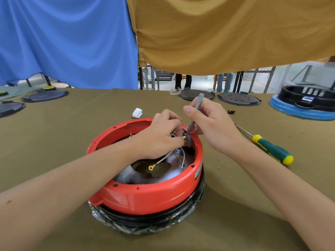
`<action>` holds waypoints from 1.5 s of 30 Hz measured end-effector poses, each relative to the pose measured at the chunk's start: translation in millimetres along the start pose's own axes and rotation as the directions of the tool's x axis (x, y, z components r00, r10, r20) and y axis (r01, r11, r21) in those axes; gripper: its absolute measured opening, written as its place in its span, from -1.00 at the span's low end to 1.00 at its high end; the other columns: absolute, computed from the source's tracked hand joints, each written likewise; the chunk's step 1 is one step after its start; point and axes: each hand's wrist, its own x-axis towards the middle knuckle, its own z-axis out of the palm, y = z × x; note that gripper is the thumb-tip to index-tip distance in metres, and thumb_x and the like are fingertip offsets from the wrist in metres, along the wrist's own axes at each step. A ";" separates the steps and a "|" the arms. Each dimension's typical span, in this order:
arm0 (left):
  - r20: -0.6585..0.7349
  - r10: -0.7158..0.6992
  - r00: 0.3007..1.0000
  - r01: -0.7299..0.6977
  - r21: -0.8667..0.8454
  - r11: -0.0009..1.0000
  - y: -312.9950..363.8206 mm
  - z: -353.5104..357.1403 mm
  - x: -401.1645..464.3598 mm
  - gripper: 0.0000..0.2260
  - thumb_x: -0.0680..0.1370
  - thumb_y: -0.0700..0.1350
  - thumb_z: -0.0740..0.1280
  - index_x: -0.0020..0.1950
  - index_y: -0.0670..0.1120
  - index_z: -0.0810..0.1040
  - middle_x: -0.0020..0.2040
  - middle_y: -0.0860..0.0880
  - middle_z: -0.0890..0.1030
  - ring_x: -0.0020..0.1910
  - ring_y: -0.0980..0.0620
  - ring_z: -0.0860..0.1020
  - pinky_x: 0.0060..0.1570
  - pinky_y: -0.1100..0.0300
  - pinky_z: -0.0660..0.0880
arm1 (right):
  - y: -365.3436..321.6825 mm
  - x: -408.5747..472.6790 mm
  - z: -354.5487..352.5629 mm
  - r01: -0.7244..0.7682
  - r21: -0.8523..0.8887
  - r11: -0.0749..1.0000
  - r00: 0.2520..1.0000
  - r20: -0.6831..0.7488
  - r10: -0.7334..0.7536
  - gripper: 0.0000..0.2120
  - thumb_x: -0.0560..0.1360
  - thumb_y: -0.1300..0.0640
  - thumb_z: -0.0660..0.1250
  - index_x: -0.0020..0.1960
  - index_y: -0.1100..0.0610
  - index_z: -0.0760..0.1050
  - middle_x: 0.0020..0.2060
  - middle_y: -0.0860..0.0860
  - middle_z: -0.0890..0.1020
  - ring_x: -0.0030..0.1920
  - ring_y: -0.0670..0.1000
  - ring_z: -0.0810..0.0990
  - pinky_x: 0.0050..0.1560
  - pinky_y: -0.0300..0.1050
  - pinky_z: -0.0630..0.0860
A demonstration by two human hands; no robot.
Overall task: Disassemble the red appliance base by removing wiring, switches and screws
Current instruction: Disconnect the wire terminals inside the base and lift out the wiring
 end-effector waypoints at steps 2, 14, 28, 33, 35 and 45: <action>0.007 0.000 1.000 0.000 -0.008 1.000 -0.2 -0.2 0.1 -0.85 0.52 -0.19 0.30 -0.22 -0.01 0.42 0.21 0.06 0.32 0.23 0.11 0.21 0.08 0.27 0.14 | 1.3 1.4 -1.9 -0.082 0.113 0.990 0.997 0.006 0.082 -0.81 0.64 0.11 0.26 -0.10 0.18 0.44 -0.47 -0.09 0.42 -0.35 -0.02 0.48 -0.20 0.09 0.62; -0.008 0.005 1.000 -0.005 -0.031 1.000 -0.4 -0.3 0.0 -0.84 0.54 -0.20 0.30 -0.22 -0.03 0.42 0.24 0.06 0.33 0.29 0.11 0.22 -0.04 0.36 0.13 | 10.0 -1.8 -2.3 -0.085 0.194 0.977 0.995 -0.027 0.092 -0.80 0.64 0.09 0.25 -0.12 0.15 0.45 -0.49 -0.12 0.48 -0.36 -0.08 0.59 -0.28 -0.16 0.63; -0.012 0.089 0.996 -0.090 -0.090 0.992 5.9 -1.7 0.5 -0.89 0.48 -0.23 0.29 -0.01 -0.14 0.53 0.09 -0.18 0.46 0.16 -0.22 0.43 0.18 -0.18 0.44 | -8.7 -10.3 6.1 0.418 -0.456 0.785 0.908 0.217 -0.358 -0.77 0.65 0.04 0.20 -0.16 0.06 0.30 -0.37 -0.11 0.42 -0.29 0.05 0.41 -0.22 0.12 0.45; -0.012 0.024 1.000 -0.024 -0.002 1.000 -0.2 0.9 1.4 -0.89 0.51 -0.17 0.30 -0.20 -0.02 0.44 0.08 0.01 0.33 0.15 0.01 0.27 0.11 0.17 0.26 | -5.7 -5.7 4.5 0.193 -0.233 0.953 0.981 0.079 -0.180 -0.78 0.63 0.04 0.26 -0.17 0.07 0.44 -0.40 -0.13 0.51 -0.35 -0.09 0.44 -0.23 -0.05 0.43; -0.011 0.008 1.000 -0.008 -0.027 1.000 -1.5 1.0 1.2 -0.85 0.52 -0.16 0.31 -0.23 -0.01 0.42 0.12 0.05 0.32 0.15 0.08 0.23 0.06 0.26 0.18 | -3.8 -2.2 2.7 0.093 -0.089 0.992 0.995 0.050 -0.089 -0.78 0.63 0.09 0.27 -0.19 0.07 0.43 -0.44 -0.14 0.46 -0.36 -0.09 0.43 -0.25 -0.08 0.44; 0.020 -0.003 1.000 0.005 -0.069 0.998 -2.1 -0.7 -1.5 -0.90 0.52 -0.18 0.30 -0.19 -0.07 0.45 0.25 0.07 0.33 0.26 0.13 0.20 0.12 0.23 0.16 | 11.6 0.3 -1.6 -0.178 0.260 0.949 0.982 -0.010 0.186 -0.81 0.65 0.07 0.24 -0.10 0.11 0.45 -0.51 -0.13 0.45 -0.38 -0.15 0.57 -0.24 -0.24 0.61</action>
